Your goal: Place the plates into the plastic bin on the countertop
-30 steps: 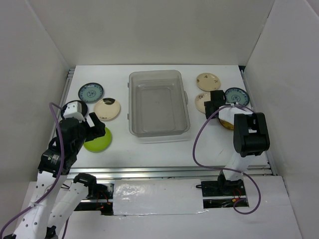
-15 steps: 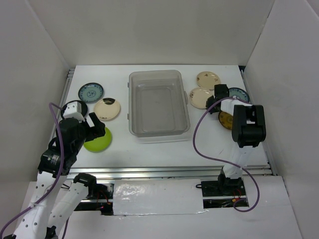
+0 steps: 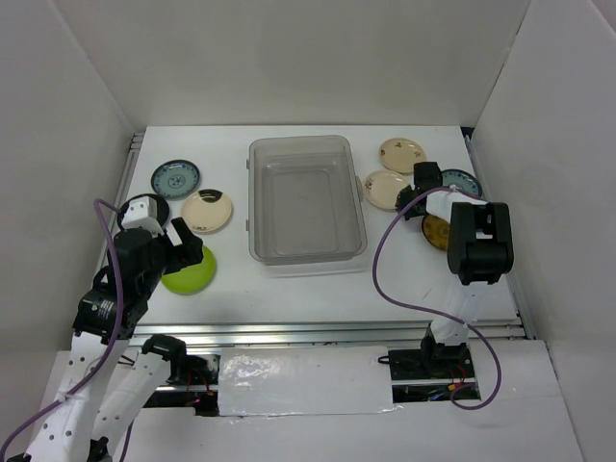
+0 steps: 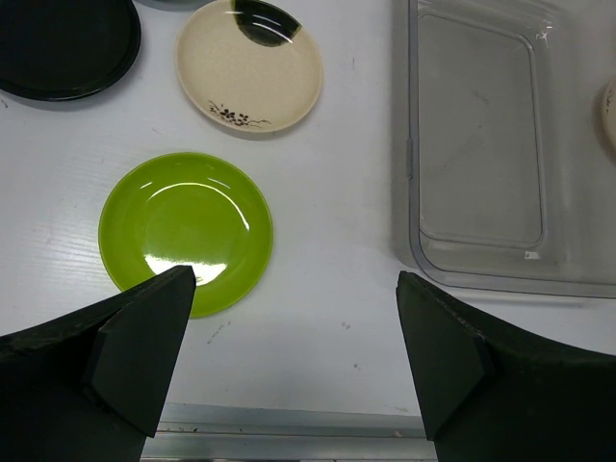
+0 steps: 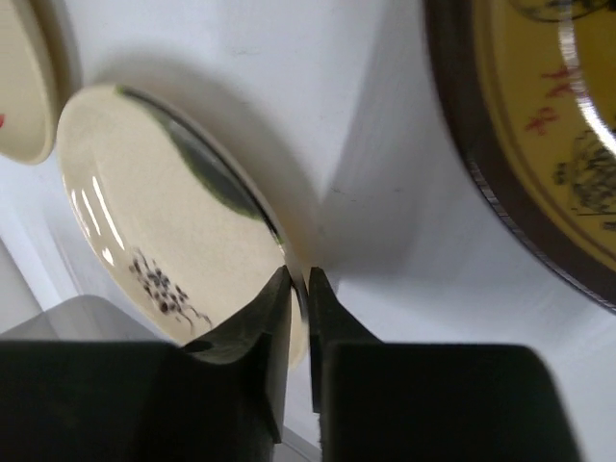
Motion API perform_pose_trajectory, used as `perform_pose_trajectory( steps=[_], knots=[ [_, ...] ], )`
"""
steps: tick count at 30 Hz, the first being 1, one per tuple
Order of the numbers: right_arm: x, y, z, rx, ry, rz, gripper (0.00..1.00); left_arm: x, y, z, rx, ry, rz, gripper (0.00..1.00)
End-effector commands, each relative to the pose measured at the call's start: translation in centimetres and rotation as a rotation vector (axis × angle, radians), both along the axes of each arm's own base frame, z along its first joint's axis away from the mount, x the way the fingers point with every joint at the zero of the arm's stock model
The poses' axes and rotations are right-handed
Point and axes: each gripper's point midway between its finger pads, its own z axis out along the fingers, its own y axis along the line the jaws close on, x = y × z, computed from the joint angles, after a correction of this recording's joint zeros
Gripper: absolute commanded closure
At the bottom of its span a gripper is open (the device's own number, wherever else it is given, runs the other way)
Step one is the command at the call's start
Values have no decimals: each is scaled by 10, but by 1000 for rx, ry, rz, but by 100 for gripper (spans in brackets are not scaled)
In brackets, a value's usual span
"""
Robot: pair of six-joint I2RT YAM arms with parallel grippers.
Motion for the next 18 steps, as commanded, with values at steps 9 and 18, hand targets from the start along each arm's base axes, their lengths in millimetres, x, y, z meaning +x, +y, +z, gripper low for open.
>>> perform_pose_trajectory(
  steps=[9, 18],
  knots=[
    [-4, -11, 40, -21, -54, -36, 100, 3, -1, 9, -1, -46, -4, 1],
    [-21, -25, 132, -96, -246, -58, 100, 2, 1, 11, -1, -53, 6, 1]
  ],
)
